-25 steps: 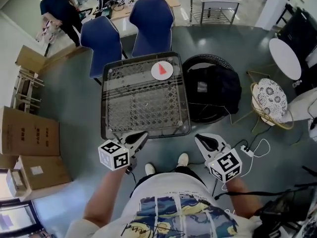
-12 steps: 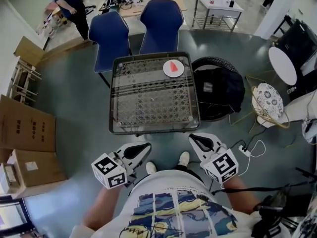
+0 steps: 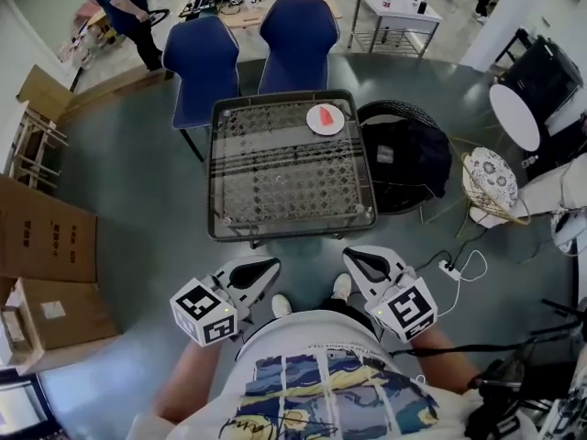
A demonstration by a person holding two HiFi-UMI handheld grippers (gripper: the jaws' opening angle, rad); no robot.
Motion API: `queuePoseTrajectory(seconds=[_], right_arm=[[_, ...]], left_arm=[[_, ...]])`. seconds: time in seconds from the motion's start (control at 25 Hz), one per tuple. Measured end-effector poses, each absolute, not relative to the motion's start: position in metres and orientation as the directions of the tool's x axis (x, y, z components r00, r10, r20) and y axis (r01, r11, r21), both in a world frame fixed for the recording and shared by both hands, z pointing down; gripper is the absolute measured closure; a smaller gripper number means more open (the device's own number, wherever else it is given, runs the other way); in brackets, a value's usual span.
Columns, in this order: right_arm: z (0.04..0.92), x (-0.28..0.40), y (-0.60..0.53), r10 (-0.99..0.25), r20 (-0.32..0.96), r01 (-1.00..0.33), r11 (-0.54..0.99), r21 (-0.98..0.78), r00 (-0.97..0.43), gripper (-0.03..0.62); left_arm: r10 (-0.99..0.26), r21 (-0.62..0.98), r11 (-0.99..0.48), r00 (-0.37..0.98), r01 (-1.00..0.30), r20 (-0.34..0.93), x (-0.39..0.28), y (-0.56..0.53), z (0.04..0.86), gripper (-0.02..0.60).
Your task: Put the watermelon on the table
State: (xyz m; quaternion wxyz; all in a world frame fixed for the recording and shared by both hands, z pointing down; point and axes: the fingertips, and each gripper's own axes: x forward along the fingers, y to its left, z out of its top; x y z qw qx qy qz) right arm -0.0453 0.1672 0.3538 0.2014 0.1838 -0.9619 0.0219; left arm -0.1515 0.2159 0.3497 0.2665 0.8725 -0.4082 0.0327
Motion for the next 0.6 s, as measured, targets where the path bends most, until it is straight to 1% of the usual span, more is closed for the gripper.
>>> queuePoseTrajectory(seconds=[0.24,0.6], right_arm=[[0.358,-0.063,0.191,-0.344,0.418,-0.366,0.93,0.029,-0.841,0.585],[0.359,-0.084,0.22,-0.335,0.405,-0.353,0.935,0.033,-0.851,0.585]], left_arm=[[-0.677,0.439,-0.546,0.684,-0.714,0.27,-0.16,0.236,0.354,0.574],[-0.667,0.418,-0.562,0.691,-0.713,0.281,-0.175,0.259,0.354,0.574]])
